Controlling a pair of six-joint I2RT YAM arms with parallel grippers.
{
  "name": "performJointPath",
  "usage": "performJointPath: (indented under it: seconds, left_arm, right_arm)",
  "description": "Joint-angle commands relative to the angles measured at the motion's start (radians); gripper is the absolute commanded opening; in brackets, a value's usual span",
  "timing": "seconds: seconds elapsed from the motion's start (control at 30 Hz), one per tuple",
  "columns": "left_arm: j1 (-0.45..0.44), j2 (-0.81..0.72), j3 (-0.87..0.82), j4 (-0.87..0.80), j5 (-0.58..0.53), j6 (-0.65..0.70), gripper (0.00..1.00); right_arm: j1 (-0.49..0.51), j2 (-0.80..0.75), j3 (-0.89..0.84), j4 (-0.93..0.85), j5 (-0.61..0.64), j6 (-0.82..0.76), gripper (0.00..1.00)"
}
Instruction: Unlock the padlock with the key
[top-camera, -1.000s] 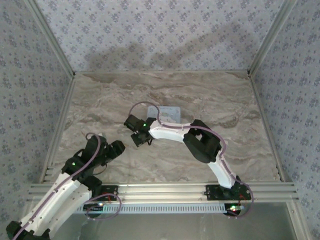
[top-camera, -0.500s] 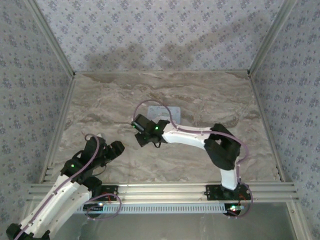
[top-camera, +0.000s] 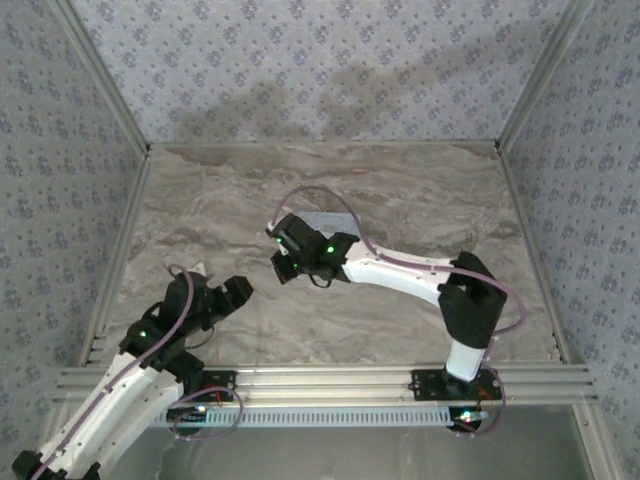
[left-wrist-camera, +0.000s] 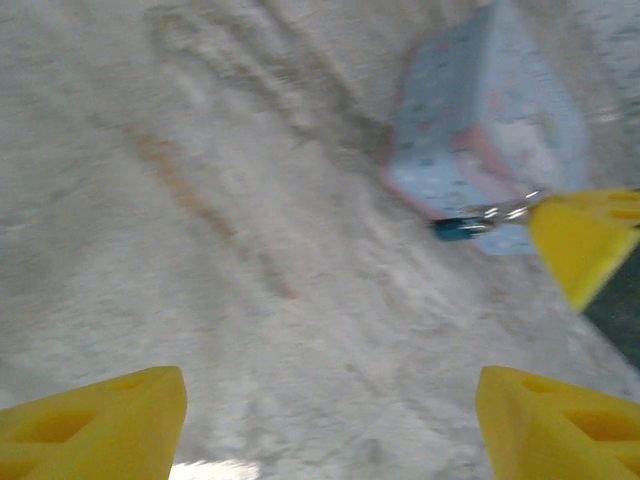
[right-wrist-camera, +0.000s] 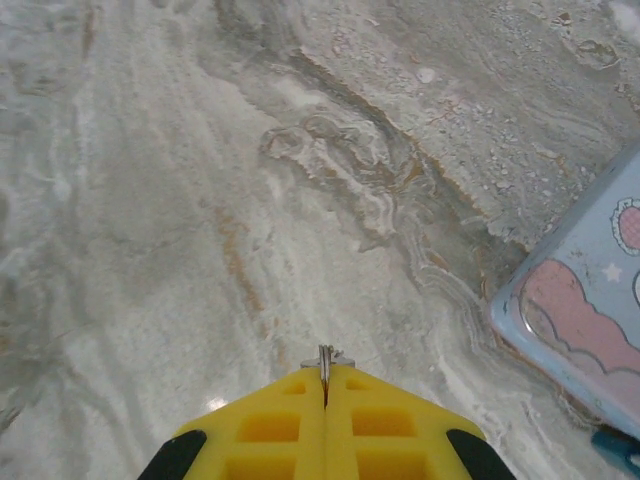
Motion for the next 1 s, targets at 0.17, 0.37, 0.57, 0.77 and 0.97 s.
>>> performJointPath:
  seconds: [0.17, 0.37, 0.57, 0.77, 0.97]
  left_arm:
    - [0.001, 0.064, 0.066, 0.444, 0.255, 0.08, 0.82]
    - [0.001, 0.237, 0.119, 0.786, 0.435, 0.049, 0.83]
    - [-0.046, 0.447, 0.227, 0.969, 0.532, 0.062, 0.89]
    - [-0.148, 0.626, 0.357, 0.984, 0.538, 0.144, 0.91]
    - [-0.198, 0.726, 0.425, 1.018, 0.541, 0.157, 0.91]
  right_arm:
    - [-0.085, -0.314, -0.099, -0.033, -0.247, 0.078, 0.0]
    - [-0.215, -0.525, -0.232, -0.024, -0.424, 0.201, 0.0]
    - [-0.325, -0.664, -0.312, -0.014, -0.559, 0.306, 0.0]
    - [-0.417, -0.732, -0.387, 0.097, -0.684, 0.437, 0.0]
    - [-0.476, -0.746, -0.418, 0.188, -0.758, 0.521, 0.0]
